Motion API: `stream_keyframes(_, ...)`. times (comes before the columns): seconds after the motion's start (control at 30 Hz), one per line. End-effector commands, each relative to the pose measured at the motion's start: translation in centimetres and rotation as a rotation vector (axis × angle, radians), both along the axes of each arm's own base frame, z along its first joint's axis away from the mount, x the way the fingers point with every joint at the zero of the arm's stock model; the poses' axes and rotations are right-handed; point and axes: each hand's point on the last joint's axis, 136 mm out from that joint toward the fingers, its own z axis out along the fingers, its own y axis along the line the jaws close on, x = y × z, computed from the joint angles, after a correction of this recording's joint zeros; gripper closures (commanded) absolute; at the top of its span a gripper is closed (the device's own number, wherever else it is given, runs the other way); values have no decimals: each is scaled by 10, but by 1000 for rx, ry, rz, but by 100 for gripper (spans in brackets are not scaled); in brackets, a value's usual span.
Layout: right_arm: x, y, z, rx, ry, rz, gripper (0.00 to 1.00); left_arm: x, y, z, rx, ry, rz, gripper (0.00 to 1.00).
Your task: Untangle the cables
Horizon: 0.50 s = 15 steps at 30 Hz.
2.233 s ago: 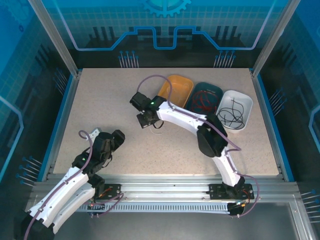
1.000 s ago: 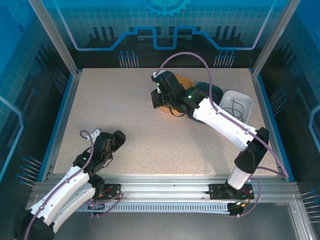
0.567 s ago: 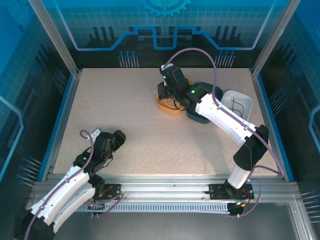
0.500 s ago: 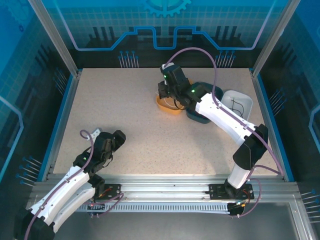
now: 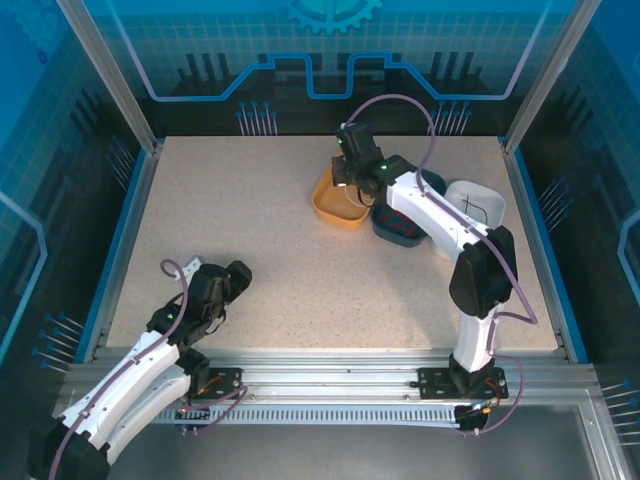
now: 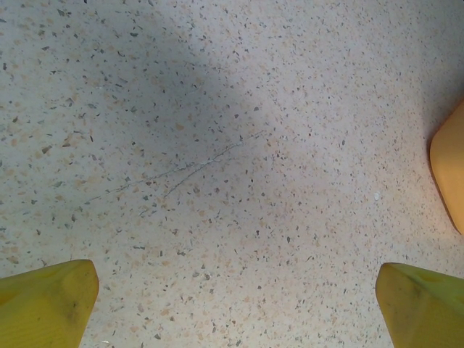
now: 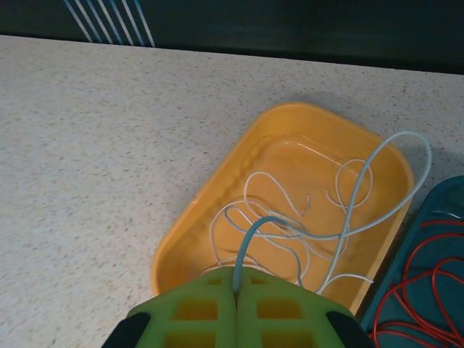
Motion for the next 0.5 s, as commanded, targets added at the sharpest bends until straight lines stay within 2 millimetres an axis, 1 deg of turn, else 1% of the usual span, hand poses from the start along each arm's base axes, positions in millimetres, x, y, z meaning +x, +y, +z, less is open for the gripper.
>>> stream_keyframes(0.0, 25, -4, 5, 16, -51, -45, 100, 2, -1, 2, 3, -4, -14, 1)
stream_keyframes(0.13, 42, -5, -7, -20, -57, -68, 100, 2, -1, 2, 2, -5, -13, 1)
stream_keyframes(0.23, 49, -5, -20, -33, -41, -86, 98, 2, 0, 2, 6, -3, -16, 1)
stream_keyframes(0.3, 51, -4, -30, -27, -18, -97, 97, 2, -1, 2, 7, -4, -18, 1)
stream_keyframes(0.47, 48, -1, -54, 1, 50, -105, 95, 1, -1, 1, 8, 3, -21, 1)
